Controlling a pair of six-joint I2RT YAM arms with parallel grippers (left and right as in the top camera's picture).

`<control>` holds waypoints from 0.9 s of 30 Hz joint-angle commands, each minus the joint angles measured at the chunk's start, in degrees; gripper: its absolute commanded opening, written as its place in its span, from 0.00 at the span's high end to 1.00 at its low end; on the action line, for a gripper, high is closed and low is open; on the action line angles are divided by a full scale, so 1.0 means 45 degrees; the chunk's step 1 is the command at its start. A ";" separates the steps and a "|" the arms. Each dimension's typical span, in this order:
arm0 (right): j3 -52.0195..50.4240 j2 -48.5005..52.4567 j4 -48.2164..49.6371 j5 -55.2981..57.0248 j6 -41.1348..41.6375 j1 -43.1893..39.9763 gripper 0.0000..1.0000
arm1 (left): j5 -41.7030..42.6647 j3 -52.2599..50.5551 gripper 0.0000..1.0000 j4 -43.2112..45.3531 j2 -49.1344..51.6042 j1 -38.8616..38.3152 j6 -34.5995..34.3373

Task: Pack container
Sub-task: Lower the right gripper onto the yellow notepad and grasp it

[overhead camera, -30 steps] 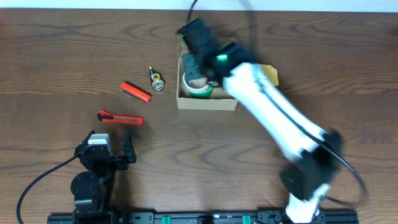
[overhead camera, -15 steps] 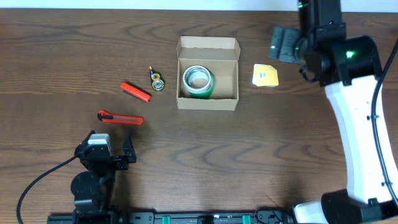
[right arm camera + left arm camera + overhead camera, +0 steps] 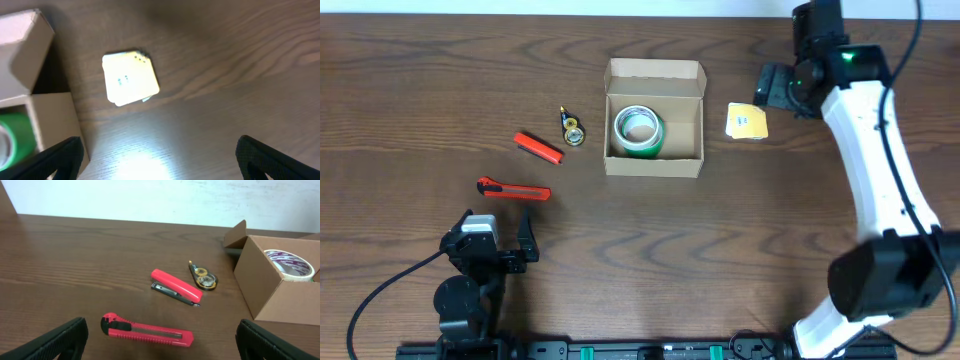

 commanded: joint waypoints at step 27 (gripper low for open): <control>-0.3424 0.1200 0.5304 -0.1282 -0.0063 0.0180 0.01 | -0.0087 -0.0359 0.05 -0.0063 -0.0078 0.0053 0.0087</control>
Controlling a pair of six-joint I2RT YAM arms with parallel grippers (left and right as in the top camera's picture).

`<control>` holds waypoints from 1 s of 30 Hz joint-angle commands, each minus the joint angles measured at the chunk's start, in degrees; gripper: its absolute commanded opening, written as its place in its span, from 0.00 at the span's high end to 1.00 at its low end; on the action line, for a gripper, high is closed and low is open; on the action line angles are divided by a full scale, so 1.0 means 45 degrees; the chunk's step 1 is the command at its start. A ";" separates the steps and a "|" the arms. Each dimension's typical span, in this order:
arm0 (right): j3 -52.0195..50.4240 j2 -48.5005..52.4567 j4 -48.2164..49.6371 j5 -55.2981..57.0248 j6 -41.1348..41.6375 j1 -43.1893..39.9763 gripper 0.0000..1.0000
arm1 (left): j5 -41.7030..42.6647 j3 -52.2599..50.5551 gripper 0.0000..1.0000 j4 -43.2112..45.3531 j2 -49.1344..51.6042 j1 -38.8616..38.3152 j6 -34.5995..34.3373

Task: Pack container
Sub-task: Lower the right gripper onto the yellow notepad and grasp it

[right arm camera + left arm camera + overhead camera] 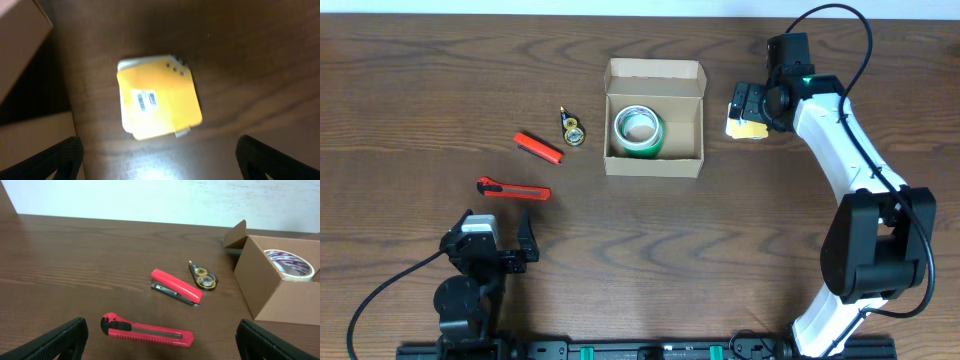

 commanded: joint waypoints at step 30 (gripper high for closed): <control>-0.0214 0.2744 0.1540 -0.0238 -0.0398 0.0136 0.01 | -0.0087 -0.0359 0.05 -0.0063 -0.0078 0.0053 0.0087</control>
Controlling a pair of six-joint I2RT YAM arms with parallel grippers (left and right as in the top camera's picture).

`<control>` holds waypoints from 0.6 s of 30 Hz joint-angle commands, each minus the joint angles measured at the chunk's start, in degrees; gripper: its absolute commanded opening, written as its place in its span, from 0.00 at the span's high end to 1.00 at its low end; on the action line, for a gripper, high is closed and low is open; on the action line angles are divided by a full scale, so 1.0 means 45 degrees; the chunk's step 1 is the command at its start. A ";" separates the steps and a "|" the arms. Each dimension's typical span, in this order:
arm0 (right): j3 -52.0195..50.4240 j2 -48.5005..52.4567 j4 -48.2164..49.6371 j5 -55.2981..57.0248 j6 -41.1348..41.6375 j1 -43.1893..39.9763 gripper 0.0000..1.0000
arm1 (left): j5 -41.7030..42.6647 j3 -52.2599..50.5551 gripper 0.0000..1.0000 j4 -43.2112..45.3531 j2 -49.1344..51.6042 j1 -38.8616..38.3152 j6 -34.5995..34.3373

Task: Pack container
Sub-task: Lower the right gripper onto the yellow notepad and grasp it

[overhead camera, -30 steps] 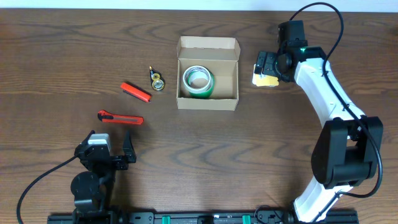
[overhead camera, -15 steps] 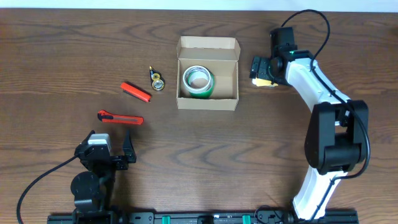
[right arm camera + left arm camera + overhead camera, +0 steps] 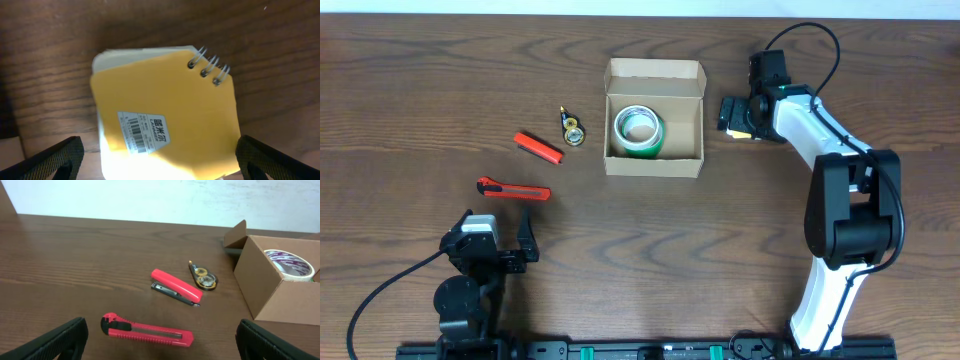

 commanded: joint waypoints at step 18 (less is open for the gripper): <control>-0.0063 0.0777 -0.0024 0.1054 -0.0189 0.0136 0.01 | -0.0087 -0.0359 0.05 -0.0063 -0.0078 0.0053 0.0087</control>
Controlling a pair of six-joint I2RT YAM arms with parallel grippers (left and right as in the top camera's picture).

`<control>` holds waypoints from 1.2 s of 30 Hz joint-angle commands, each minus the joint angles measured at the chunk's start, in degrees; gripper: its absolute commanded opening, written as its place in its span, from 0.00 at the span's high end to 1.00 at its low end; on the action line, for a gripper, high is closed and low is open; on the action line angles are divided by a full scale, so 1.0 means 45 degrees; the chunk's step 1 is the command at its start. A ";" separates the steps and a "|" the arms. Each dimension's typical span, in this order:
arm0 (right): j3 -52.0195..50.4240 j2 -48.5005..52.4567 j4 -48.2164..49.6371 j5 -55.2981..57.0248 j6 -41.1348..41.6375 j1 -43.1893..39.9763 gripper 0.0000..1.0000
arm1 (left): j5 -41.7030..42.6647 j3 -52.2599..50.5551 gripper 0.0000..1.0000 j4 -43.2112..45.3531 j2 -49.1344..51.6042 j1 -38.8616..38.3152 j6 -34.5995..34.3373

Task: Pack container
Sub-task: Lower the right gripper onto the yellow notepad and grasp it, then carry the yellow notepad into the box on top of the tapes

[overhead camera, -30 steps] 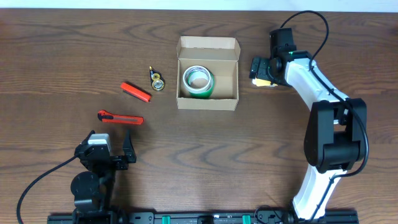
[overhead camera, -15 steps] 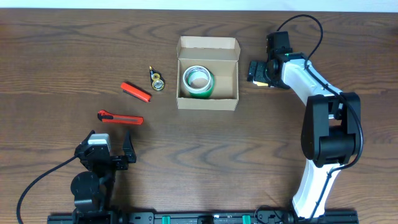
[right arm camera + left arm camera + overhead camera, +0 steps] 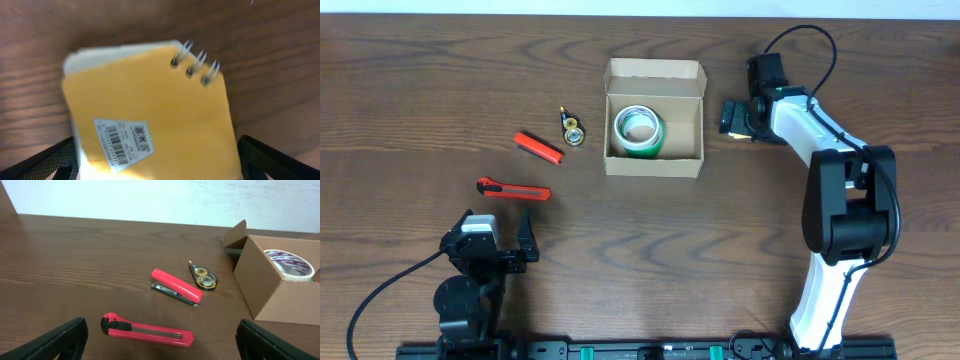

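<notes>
The open cardboard box [image 3: 654,160] stands mid-table with a green tape roll [image 3: 638,130] inside. Just right of it lies a yellow spiral notepad [image 3: 150,110], mostly hidden in the overhead view under my right gripper [image 3: 739,117]. That gripper is open, low over the pad, with one finger [image 3: 45,162] at each side of it. A red box cutter [image 3: 147,332], a red stapler [image 3: 177,286] and a correction-tape dispenser [image 3: 204,277] lie left of the box. My left gripper [image 3: 161,352] is open and empty near the front left edge.
The box's back flaps [image 3: 654,70] stand open. The box's right wall [image 3: 702,125] is close to the right gripper. The table's front edge runs by the left arm's base [image 3: 465,300].
My right gripper has come slightly closer to the notepad, which looks larger and sits further left in the wrist view. The left arm and the other objects have not moved.
My right gripper was open, high beyond the notepad at the back right. Then it was over the pad, then low with the pad filling its view. Now its fingers flank the pad. The left gripper stayed open and still.
</notes>
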 commanded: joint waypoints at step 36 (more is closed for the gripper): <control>0.3585 -0.1224 -0.2200 0.0306 -0.0471 0.0034 0.25 | -0.0087 -0.0359 0.05 -0.0063 -0.0078 0.0053 0.0087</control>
